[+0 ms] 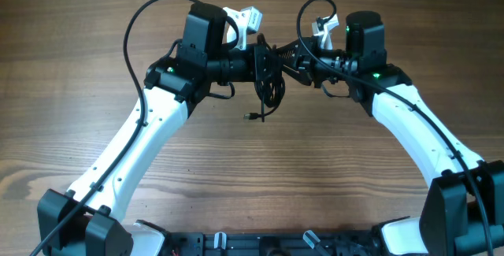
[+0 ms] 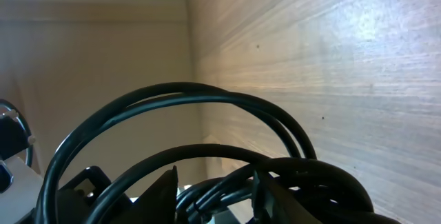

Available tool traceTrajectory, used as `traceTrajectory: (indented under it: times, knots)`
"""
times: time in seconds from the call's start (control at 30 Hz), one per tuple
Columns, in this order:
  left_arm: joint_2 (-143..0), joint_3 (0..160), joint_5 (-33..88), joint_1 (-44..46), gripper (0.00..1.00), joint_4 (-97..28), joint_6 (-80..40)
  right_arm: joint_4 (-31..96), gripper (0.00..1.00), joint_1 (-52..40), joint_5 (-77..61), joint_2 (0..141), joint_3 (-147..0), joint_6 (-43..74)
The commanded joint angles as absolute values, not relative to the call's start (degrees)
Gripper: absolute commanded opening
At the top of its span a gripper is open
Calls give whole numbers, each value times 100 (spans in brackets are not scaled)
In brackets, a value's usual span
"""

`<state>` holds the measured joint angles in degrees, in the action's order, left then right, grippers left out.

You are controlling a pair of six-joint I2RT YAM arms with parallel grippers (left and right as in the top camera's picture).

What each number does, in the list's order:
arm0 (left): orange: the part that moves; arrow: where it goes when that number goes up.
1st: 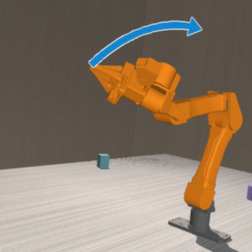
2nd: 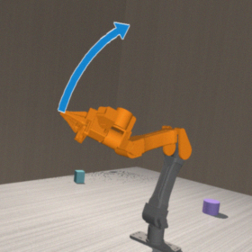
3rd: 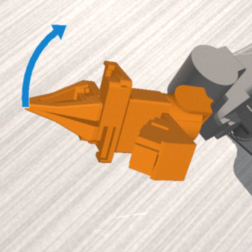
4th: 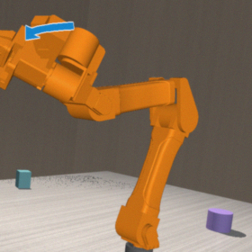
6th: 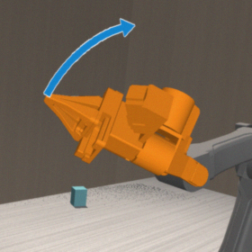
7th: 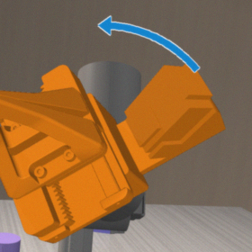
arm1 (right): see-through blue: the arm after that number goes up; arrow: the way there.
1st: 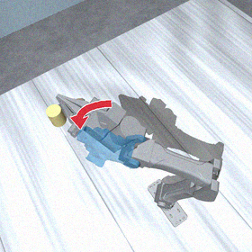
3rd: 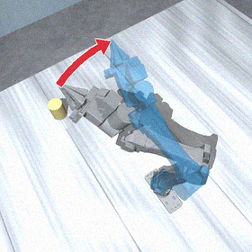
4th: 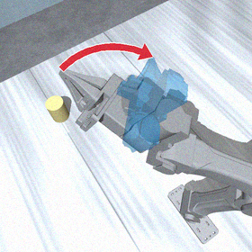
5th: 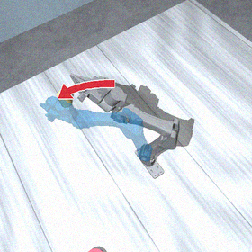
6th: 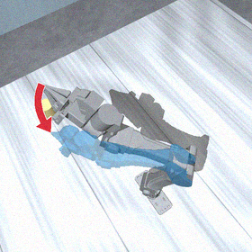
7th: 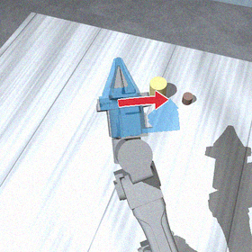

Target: Untangle cables

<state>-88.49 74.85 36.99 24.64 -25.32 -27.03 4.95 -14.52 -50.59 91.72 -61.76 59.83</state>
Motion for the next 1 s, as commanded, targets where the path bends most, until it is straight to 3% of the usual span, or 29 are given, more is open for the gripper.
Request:
traceTrajectory:
  times: [0.0,0.2,0.3,0.5,0.83,0.97]
  knots:
    - [-8739,7588,3824,2497,4,-2421,-2569,766,38,-1601,-5555,9249,-6261,5996]
    - [-8739,7588,3806,2497,4,-2427,-2569,840,38,-1785,-5542,9627,-6261,6016]
    - [-8739,7588,3804,2491,4,-2469,-2569,840,24,-1820,-5548,9756,-6261,5996]
    - [-8739,7588,3741,2491,4,-2486,-2569,648,5,-1649,-5546,9756,-6261,5927]
    - [-8739,7588,3496,2486,4,-2491,-2633,812,5,-462,-5782,9749,-6263,4831]
    - [-8739,7588,1629,2486,4,-2504,-4956,1417,10,-458,-5839,9531,-6263,4132]
